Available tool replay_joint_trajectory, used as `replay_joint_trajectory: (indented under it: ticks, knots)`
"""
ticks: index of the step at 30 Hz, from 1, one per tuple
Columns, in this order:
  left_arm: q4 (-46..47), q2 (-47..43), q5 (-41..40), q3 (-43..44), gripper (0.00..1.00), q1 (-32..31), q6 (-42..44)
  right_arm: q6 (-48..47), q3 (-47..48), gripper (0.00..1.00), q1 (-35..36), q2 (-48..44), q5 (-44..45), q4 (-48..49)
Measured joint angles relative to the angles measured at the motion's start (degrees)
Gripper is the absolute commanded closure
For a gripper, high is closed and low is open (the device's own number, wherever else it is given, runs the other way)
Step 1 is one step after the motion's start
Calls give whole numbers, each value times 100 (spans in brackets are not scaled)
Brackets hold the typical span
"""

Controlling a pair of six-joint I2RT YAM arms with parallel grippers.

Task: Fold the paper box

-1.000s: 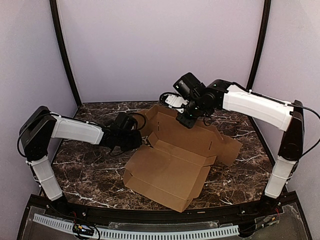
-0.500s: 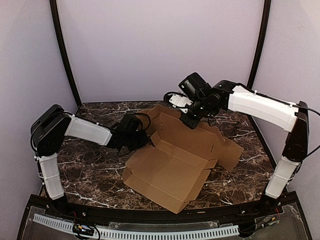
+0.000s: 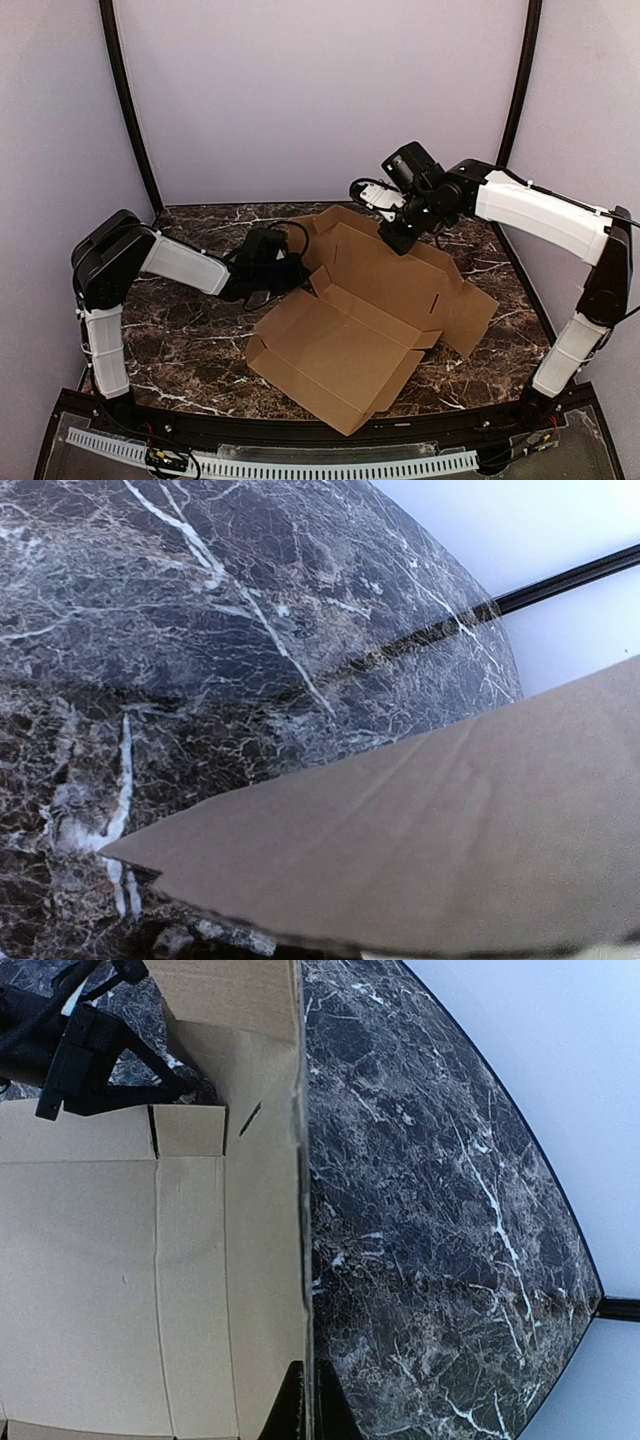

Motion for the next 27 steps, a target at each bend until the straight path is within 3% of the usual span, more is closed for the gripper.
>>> replay_joint_trajectory:
  ticks: [27]
  knots:
    - [671, 358, 688, 162, 99, -531, 160, 157, -457, 100, -367, -284, -181, 42]
